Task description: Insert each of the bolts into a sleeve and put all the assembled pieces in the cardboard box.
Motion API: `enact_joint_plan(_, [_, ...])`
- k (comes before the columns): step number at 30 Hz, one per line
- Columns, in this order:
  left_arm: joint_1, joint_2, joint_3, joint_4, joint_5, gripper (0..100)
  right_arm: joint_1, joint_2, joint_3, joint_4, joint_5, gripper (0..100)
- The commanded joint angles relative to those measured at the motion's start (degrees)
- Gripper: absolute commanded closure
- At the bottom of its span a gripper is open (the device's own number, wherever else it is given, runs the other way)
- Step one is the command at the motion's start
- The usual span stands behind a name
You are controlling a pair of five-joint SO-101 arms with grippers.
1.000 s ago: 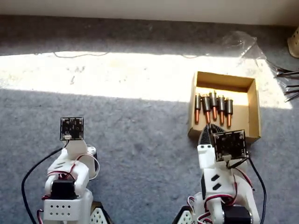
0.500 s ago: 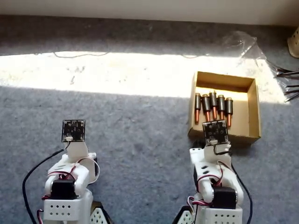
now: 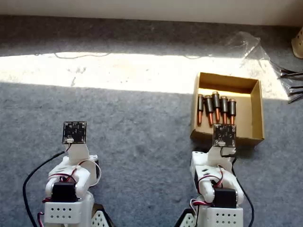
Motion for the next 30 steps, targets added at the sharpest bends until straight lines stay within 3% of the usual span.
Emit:
enact_joint_plan(1, [-0.57,-0.57,1.27,0.26,-0.09,99,-0.31,-0.48,6.11,2.24,-0.62,98.9])
enact_joint_plan(9, [-0.57,-0.57,1.27,0.26,-0.09,99,-0.57,-0.48,6.37,6.64,-0.7,98.9])
enact_joint_plan(12, [-0.57,-0.57,1.27,0.26,-0.09,99,-3.91,-0.48,6.37,9.19,-0.88,98.9])
enact_joint_plan(30, [-0.57,-0.57,1.27,0.26,-0.09,99,-5.32,-0.48,6.37,8.84,-0.7,98.9])
